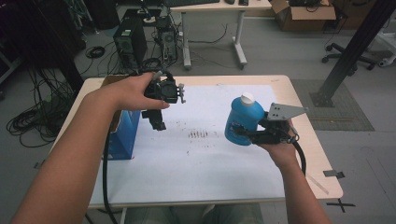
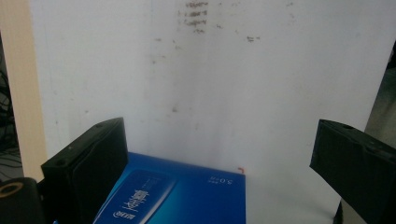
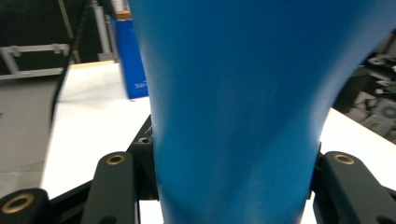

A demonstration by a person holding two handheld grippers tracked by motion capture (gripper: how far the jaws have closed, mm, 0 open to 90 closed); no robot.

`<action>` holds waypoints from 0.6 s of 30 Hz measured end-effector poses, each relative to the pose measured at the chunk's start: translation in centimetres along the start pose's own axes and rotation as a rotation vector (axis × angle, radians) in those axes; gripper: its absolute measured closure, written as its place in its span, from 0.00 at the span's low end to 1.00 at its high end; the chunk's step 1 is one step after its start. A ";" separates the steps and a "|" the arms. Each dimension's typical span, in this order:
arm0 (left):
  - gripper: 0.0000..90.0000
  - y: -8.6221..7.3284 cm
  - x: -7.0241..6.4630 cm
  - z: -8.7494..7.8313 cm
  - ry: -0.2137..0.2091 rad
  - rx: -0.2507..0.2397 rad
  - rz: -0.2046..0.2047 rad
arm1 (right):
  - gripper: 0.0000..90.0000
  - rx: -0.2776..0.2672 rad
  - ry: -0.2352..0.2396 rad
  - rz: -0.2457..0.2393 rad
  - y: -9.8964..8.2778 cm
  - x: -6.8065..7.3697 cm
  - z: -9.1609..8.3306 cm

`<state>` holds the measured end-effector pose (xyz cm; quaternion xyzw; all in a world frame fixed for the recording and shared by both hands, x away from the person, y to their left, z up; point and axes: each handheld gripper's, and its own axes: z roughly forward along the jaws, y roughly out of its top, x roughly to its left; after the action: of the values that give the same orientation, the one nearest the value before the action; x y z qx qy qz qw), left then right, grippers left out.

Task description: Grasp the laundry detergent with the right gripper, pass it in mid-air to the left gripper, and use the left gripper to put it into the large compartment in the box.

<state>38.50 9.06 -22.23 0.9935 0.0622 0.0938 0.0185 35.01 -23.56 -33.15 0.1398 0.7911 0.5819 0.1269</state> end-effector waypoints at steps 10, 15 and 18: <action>0.05 0.7 -0.7 -1.1 -0.011 -0.003 0.029 | 0.51 0.022 0.075 -0.029 0.7 0.3 0.8; 0.05 1.2 -1.0 -1.8 -0.024 -0.004 0.042 | 0.51 0.030 0.108 -0.043 1.0 0.5 1.3; 0.05 1.5 -1.1 -2.1 -0.026 -0.011 0.052 | 0.51 0.031 0.122 -0.049 1.1 0.7 1.6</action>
<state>37.19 7.46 -20.30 0.9958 0.0355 0.0817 0.0224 35.06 -21.59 -32.58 0.0866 0.8095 0.5737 0.0905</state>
